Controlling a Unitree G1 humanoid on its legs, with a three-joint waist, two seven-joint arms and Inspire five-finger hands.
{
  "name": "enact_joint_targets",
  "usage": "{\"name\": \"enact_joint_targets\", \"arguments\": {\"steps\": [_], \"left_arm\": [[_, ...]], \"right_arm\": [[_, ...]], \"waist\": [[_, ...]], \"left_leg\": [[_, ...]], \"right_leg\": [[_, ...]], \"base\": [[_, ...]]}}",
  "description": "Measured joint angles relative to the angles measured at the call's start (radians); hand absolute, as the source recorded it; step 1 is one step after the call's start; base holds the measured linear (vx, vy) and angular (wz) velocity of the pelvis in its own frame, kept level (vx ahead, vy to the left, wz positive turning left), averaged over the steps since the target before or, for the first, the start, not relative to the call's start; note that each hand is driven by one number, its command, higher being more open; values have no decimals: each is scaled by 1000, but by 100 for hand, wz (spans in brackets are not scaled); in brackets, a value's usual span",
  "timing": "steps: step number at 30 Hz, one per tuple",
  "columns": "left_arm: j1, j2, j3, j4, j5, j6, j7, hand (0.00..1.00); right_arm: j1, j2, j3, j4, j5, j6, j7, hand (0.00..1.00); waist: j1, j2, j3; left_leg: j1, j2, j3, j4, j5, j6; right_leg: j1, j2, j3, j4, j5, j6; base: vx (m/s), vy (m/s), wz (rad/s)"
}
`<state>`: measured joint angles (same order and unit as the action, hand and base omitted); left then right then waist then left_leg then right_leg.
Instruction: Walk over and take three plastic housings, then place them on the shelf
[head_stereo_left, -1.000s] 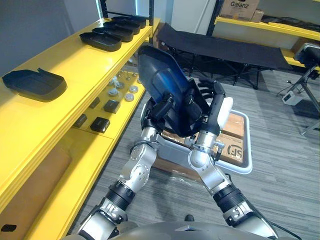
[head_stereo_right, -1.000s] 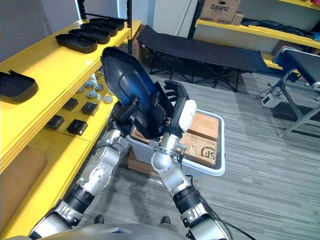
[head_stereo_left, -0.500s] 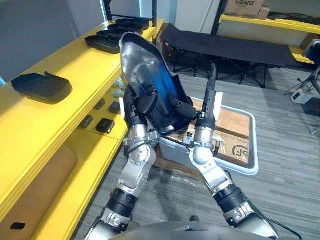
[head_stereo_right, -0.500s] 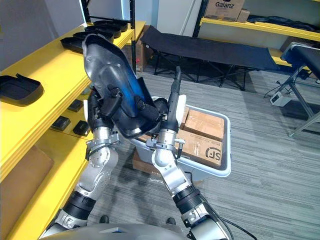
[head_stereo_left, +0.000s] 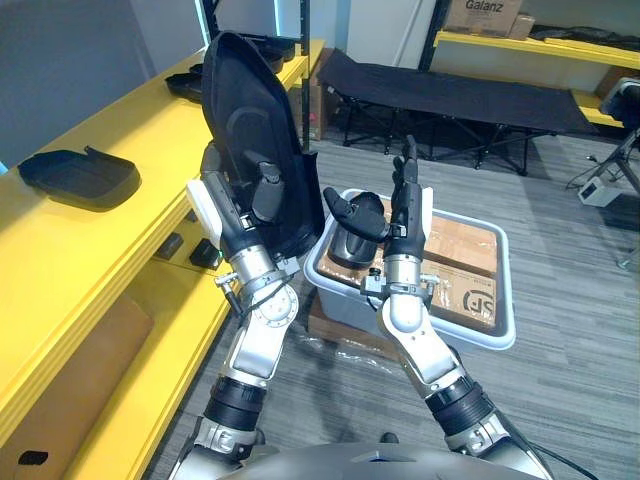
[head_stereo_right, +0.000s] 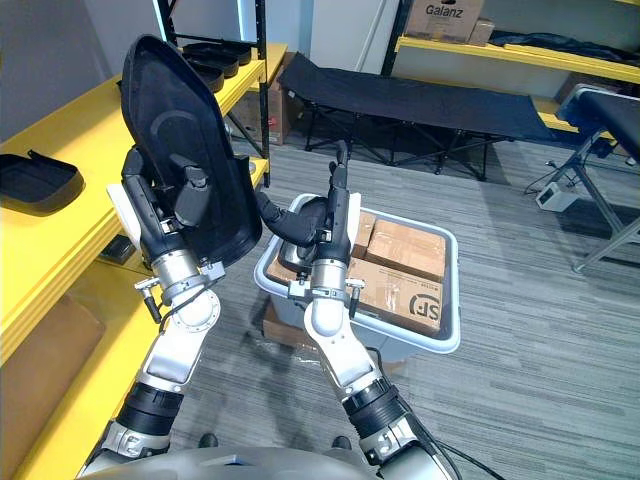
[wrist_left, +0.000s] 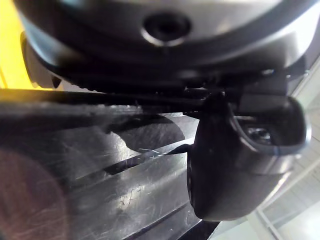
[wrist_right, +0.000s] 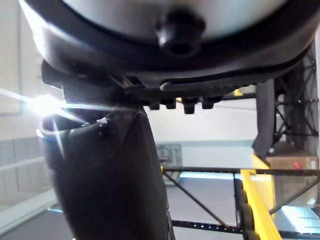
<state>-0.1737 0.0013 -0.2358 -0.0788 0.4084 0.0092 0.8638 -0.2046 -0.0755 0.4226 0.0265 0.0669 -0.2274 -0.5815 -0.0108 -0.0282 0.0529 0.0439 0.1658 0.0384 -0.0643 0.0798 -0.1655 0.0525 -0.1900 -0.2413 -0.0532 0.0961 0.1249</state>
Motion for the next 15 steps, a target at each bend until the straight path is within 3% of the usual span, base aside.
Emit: {"name": "enact_joint_targets", "arguments": {"steps": [4, 7, 10, 15], "left_arm": [[1, 16, 9, 13, 34, 14, 29, 0], [24, 19, 27, 44, 29, -12, 45, 0], [76, 20, 53, 51, -26, -63, 46, 0], [167, 22, 110, 23, -178, -193, 11, 0]], "right_arm": [[2, -5, 2, -35, 40, -5, 57, 100], [29, -20, -4, -82, 89, -4, 118, 100], [112, -37, -32, -106, 120, -5, 174, 100], [326, -49, -199, -106, 159, -3, 279, 100]], "waist": [[-16, 0, 0], [-18, 2, -1], [-18, 2, -1], [-20, 3, 0]], "left_leg": [[1, 0, 5, -5, 1, 1], [2, 0, 15, -10, 1, 1], [1, 0, 22, -11, 0, 1], [0, 0, 25, -12, -5, -1]], "right_leg": [[-4, 0, 4, 0, -1, -1], [-13, 0, 14, 0, 2, 3], [-18, 0, 25, 0, 3, 6], [-21, 0, 28, 1, -5, 12]], "base": [[-7, 0, -2], [-1, -1, -9], [7, -3, -5], [0, 0, 0]]}}
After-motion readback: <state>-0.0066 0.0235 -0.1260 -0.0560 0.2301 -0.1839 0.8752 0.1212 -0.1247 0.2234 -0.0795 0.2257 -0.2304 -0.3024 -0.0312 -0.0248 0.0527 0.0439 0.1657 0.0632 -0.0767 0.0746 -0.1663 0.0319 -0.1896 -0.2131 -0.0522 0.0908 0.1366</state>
